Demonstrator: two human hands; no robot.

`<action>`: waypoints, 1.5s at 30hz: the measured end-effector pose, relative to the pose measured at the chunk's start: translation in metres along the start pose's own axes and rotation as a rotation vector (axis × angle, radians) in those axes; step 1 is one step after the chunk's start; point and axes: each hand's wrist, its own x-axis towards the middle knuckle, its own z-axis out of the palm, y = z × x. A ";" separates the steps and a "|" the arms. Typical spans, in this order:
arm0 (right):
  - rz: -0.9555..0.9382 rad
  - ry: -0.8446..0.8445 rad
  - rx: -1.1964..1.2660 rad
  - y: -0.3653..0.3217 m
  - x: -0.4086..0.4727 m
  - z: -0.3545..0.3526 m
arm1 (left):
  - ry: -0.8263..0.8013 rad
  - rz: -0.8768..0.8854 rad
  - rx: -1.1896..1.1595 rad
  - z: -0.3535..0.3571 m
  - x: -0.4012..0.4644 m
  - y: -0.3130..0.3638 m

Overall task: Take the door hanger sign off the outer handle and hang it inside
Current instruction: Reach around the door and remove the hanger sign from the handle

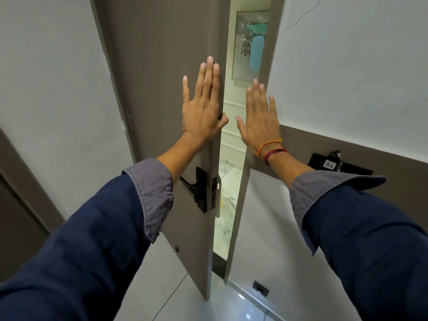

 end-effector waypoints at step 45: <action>-0.424 -0.697 0.846 -0.257 -0.055 0.095 | 0.144 -0.322 -0.201 -0.105 -0.115 -0.167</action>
